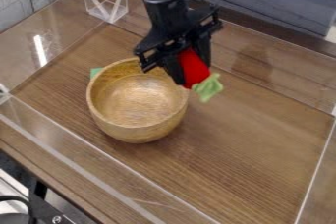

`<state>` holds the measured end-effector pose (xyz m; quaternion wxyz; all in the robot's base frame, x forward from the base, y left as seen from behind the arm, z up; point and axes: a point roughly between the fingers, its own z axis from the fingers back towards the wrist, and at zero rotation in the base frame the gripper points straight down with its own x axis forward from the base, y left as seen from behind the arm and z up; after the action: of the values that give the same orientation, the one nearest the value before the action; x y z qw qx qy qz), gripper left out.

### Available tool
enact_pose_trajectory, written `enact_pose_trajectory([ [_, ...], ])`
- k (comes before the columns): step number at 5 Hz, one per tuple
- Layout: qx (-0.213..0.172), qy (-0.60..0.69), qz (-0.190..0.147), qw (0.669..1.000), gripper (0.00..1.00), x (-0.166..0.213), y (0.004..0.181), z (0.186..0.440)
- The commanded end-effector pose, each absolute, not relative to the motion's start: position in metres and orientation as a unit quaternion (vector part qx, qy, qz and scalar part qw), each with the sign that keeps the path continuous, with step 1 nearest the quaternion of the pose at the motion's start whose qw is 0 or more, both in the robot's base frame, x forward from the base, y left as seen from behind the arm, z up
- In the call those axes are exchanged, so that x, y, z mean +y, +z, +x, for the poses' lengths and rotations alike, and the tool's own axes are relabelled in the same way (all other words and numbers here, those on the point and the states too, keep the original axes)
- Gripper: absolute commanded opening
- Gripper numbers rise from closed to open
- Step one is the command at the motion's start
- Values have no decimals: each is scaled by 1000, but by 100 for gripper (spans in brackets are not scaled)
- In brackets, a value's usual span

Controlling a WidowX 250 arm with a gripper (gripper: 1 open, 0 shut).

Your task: Move the red object to the left side of the table

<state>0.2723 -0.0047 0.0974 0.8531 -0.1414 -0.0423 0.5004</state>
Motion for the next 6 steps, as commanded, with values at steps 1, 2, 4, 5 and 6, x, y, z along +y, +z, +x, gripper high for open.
enact_pose_trajectory([
  [1, -66, 485, -163, 857, 0, -18, 111, 274],
  [2, -66, 467, -174, 865, 0, -22, 115, 282],
  [4, -73, 477, -187, 856, 0, -16, 134, 289],
  [5, -83, 503, -190, 839, 0, -2, 151, 285],
  [6, -91, 517, -196, 828, 0, -3, 155, 287],
])
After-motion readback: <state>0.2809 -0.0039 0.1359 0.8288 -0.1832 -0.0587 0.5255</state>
